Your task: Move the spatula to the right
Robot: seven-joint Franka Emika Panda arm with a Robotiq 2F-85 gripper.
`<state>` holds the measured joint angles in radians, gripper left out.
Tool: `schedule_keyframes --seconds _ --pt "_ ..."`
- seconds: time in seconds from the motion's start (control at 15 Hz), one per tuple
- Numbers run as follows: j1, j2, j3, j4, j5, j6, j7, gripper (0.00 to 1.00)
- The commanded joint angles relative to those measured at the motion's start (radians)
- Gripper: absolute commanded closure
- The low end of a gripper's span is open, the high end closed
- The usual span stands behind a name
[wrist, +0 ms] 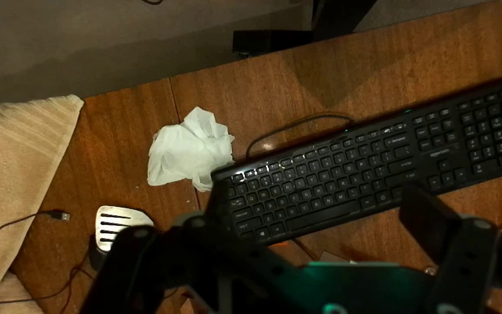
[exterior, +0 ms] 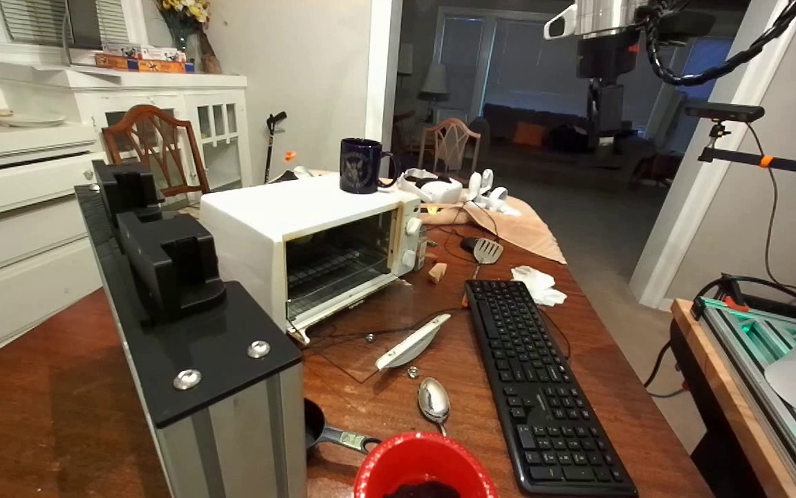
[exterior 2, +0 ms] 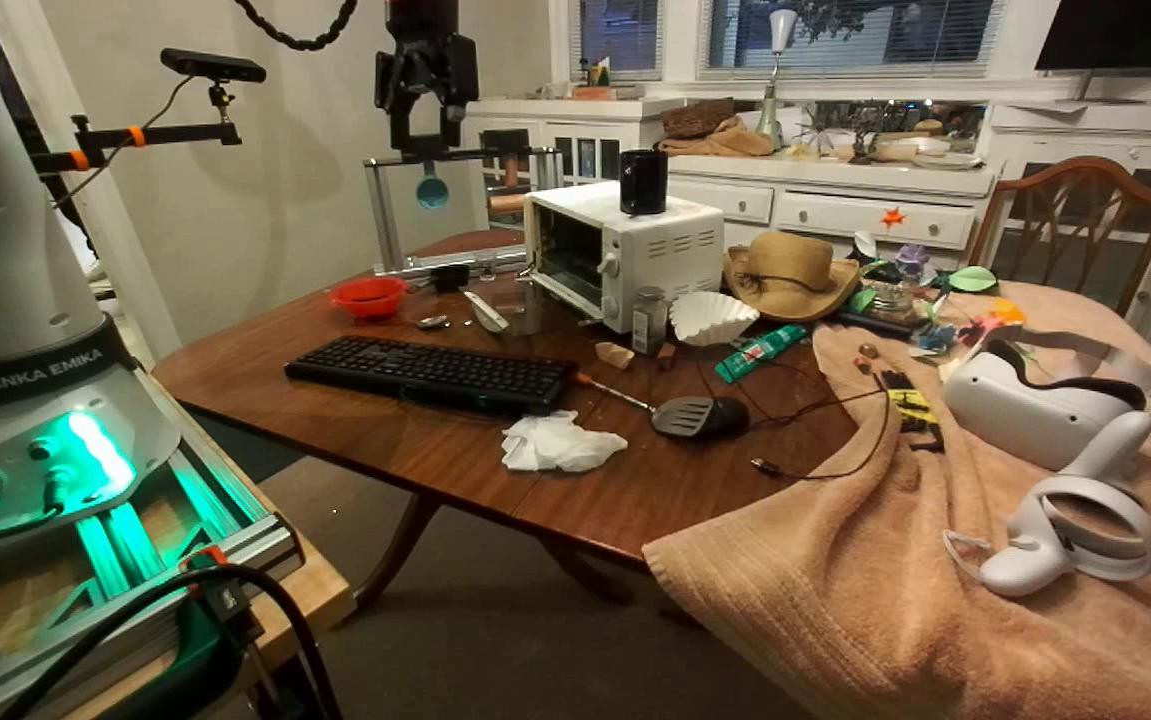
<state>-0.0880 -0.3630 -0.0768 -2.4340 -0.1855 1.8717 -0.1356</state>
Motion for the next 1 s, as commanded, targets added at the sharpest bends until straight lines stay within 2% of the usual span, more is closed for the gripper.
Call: schedule_keyframes --seconds 0.0,0.6,0.73,0.93 --pt "-0.018 0.099 -0.030 0.047 0.069 0.108 0.112 0.00" --pt "-0.092 0.400 -0.108 0.111 0.237 0.557 0.313 0.00" --pt "-0.104 0.462 -0.119 0.129 0.279 0.631 0.361 0.00" --pt "-0.123 0.570 -0.134 0.194 0.368 0.677 0.417 0.00"
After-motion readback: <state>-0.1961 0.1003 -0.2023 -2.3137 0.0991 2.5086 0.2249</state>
